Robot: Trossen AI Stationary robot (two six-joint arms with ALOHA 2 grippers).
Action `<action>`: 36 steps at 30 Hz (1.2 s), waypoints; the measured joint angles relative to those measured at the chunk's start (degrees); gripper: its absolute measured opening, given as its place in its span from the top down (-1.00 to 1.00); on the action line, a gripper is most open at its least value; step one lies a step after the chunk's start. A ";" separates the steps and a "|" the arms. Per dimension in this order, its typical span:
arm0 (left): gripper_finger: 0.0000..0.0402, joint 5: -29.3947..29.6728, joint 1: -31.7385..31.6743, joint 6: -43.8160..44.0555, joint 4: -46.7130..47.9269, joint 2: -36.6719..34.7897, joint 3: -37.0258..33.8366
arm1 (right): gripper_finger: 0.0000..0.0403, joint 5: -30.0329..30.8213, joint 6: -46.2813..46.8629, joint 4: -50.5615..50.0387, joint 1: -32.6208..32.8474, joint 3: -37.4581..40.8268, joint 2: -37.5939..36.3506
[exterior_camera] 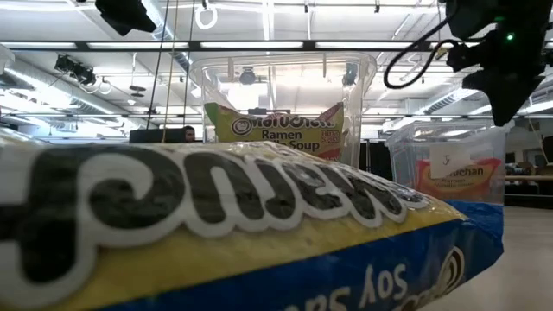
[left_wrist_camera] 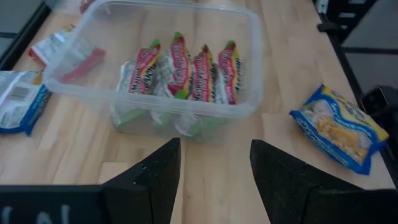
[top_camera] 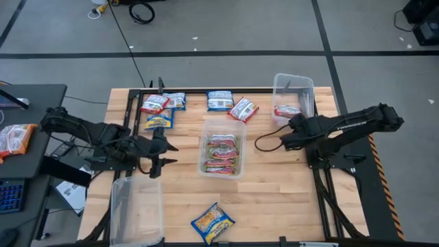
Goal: Sort Maruchan noodles
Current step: Put the red noodle pack into the top transparent container
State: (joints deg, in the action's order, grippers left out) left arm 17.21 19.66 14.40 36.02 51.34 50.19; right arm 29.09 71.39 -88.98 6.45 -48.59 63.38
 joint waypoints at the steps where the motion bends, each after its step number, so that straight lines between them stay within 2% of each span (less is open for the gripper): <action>1: 0.02 -0.03 0.27 -0.36 0.18 0.02 0.00 | 0.52 -0.62 0.83 0.30 0.61 -0.10 -0.13; 3: 0.02 -0.02 0.53 -1.41 0.28 -0.01 0.00 | 0.52 -1.24 0.35 3.19 2.53 -1.06 -0.15; 6: 0.02 0.20 0.02 -3.57 0.23 -0.01 0.00 | 0.52 0.24 -7.48 15.59 5.07 -2.85 0.04; 8: 0.02 1.76 -0.98 -5.07 -0.04 0.02 0.00 | 0.52 1.89 -18.42 29.21 5.80 -3.15 0.10; 12: 0.02 4.64 -4.07 -8.24 -3.38 0.01 0.00 | 0.52 1.35 -46.31 54.45 4.26 -3.17 1.20; 14: 0.02 4.65 -5.52 -9.08 -5.50 0.00 0.00 | 0.52 1.29 -56.87 63.04 1.79 -3.17 1.71; 16: 0.02 4.62 -6.43 -9.05 -6.87 -0.01 0.00 | 0.51 -1.41 -65.24 68.98 -2.03 -3.20 1.93; 21: 0.02 4.62 -7.01 -9.03 -7.47 -0.01 0.01 | 0.36 -17.11 -75.99 72.22 -15.51 -3.20 2.19; 23: 0.02 4.57 -7.22 -9.06 -7.81 -0.01 0.00 | 0.26 -20.45 -80.48 71.36 -19.94 -3.20 3.52; 27: 0.02 4.57 -8.44 -9.05 -8.58 0.00 0.02 | 0.01 -21.47 -91.90 70.69 -25.12 -3.41 8.57; 31: 0.02 4.58 -10.06 -9.09 -8.52 0.02 0.02 | -0.20 -19.74 -97.94 67.36 -25.48 -7.18 15.24; 36: 0.02 1.91 -11.64 -10.75 -8.29 0.02 0.02 | -0.30 -15.62 -102.39 60.75 -27.76 -11.08 20.50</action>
State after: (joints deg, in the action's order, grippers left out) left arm 19.12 8.01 3.65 27.73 51.35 50.22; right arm 13.47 -31.00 -28.23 -21.31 -59.68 83.88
